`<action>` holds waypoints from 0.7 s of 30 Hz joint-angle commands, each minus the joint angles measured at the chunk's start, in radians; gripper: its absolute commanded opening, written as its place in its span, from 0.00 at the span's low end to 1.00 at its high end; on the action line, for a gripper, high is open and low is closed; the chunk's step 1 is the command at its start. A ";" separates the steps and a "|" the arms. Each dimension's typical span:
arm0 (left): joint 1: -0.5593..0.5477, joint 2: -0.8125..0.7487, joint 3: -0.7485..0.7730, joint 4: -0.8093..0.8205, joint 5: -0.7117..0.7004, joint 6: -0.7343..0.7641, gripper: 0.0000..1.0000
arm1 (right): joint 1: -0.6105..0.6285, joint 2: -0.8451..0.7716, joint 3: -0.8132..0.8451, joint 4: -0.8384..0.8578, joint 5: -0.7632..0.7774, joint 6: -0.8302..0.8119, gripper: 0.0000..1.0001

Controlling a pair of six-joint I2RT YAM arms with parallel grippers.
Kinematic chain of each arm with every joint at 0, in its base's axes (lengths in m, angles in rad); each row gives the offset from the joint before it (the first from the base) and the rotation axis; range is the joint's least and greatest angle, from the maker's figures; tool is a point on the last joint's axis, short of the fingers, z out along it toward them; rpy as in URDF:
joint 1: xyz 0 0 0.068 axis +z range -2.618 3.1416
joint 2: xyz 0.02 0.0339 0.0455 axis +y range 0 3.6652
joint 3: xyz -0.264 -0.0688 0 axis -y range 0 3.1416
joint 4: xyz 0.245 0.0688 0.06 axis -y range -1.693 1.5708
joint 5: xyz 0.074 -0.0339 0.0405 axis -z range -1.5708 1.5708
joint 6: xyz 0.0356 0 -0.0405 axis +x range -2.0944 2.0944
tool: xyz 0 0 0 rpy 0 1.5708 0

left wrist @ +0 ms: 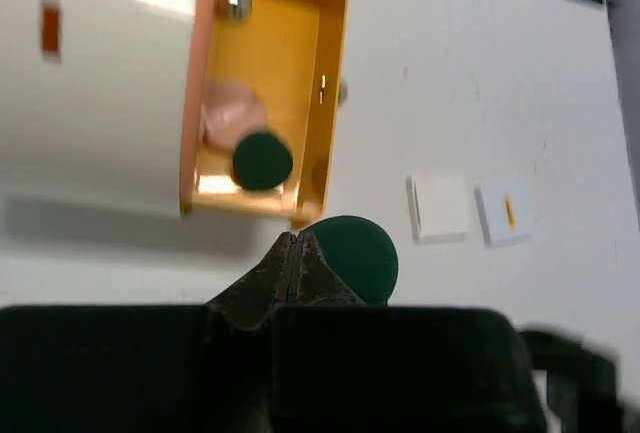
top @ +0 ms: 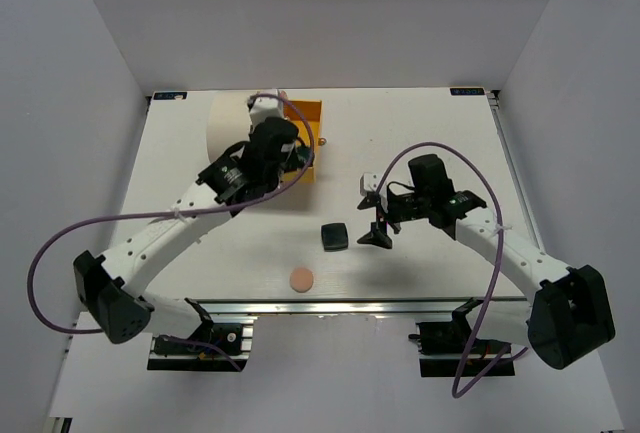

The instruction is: Organize the makeup

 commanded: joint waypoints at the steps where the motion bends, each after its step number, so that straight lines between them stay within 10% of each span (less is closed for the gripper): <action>1: 0.055 0.093 0.133 0.018 -0.104 0.150 0.00 | 0.032 -0.035 -0.021 -0.049 -0.010 -0.099 0.89; 11: 0.152 0.332 0.333 0.017 -0.104 0.347 0.03 | 0.135 -0.012 -0.039 0.023 0.103 0.014 0.89; 16: 0.154 0.354 0.358 0.033 -0.082 0.356 0.54 | 0.261 0.022 -0.037 0.036 0.116 -0.002 0.89; 21: 0.154 0.340 0.373 0.026 -0.052 0.353 0.68 | 0.389 0.154 0.022 0.032 0.122 -0.083 0.87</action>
